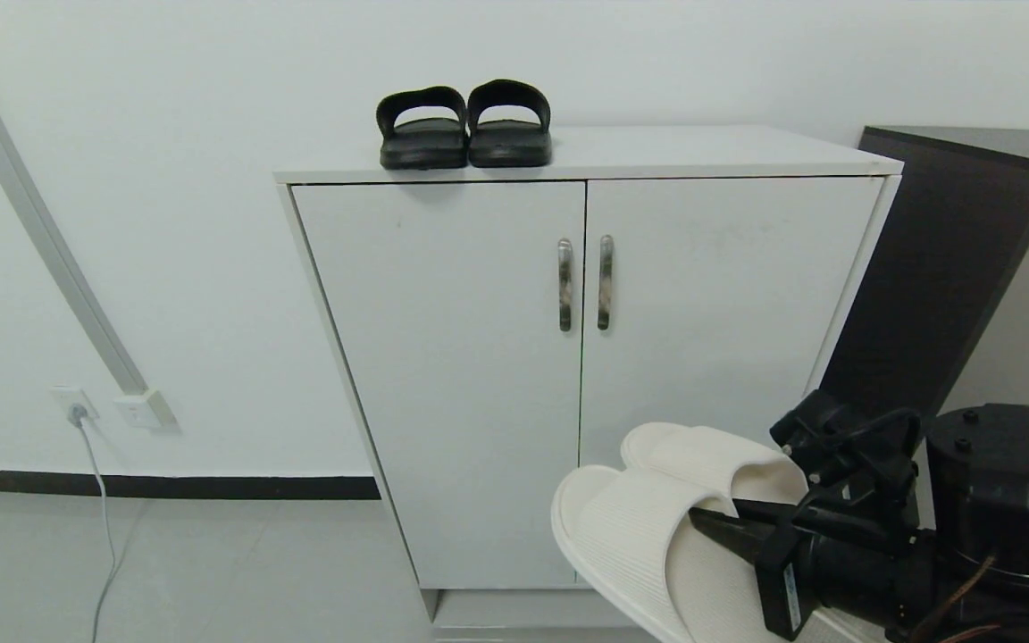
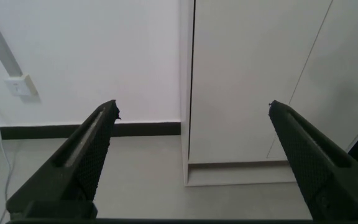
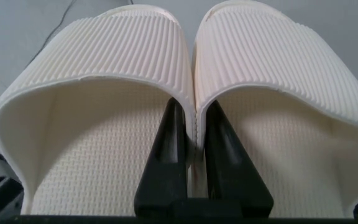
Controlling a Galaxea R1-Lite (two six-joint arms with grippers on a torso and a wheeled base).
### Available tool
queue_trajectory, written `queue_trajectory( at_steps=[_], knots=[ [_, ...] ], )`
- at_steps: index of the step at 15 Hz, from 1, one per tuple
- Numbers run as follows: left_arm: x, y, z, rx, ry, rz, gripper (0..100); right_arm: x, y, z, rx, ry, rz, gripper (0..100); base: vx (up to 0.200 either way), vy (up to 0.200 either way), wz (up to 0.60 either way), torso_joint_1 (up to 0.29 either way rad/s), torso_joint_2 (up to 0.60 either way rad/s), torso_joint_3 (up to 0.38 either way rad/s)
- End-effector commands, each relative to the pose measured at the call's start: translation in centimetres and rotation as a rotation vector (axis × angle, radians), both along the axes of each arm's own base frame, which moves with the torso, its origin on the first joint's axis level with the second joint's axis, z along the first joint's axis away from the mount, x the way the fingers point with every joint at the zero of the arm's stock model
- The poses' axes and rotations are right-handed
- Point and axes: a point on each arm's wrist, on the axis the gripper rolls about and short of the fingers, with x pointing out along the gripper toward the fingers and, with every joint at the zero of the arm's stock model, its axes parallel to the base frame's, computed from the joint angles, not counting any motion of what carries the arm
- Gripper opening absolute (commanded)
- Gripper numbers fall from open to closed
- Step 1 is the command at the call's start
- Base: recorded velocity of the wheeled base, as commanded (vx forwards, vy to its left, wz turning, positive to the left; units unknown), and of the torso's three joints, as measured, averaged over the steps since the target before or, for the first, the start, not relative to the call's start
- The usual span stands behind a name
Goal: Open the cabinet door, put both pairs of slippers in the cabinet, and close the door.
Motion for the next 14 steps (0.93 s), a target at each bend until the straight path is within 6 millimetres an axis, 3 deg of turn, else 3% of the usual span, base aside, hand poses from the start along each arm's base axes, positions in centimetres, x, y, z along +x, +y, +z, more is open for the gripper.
queue_trajectory(
  at_steps=[1, 2, 4, 5, 8, 12, 14],
  knots=[
    [0.0, 0.0, 0.0, -0.008, -0.001, 0.002, 100, -0.3, -0.3, 0.0, -0.003, -0.020, 0.011, 0, 0.000, 0.000, 0.00, -0.022, 0.01, 0.056],
    [0.0, 0.0, 0.2, -0.011, -0.009, 0.006, 100, -0.4, -0.3, -0.1, -0.002, -0.025, 0.012, 0, 0.000, 0.000, 0.00, -0.012, 0.22, 0.144],
    [0.2, 0.0, 4.9, -0.091, -0.011, -0.023, 100, -0.5, -0.5, -0.4, -0.010, -0.023, 0.014, 0, 0.000, 0.000, 0.00, -0.002, 0.11, 0.068],
    [0.8, -0.1, 5.8, -0.094, 0.024, -0.051, 100, -0.5, -0.5, -0.4, -0.010, -0.023, 0.014, 0, 0.000, 0.000, 0.00, 0.000, 0.00, 0.000],
    [4.7, -0.5, 8.9, -0.108, 0.117, -0.221, 100, -0.5, -0.4, -0.3, -0.005, -0.025, 0.014, 0, 0.000, 0.000, 0.00, 0.000, 0.00, 0.000],
    [8.1, -1.0, 11.6, -0.117, 0.129, -0.397, 100, -0.5, -0.5, 0.0, 0.005, -0.036, 0.013, 0, 0.000, 0.000, 0.00, 0.000, 0.00, 0.000],
    [10.3, -1.2, 14.3, -0.120, 0.126, -0.455, 100, -0.5, -0.5, 0.0, 0.004, -0.037, 0.013, 0, 0.000, 0.000, 0.00, 0.000, 0.00, 0.000]
  ],
)
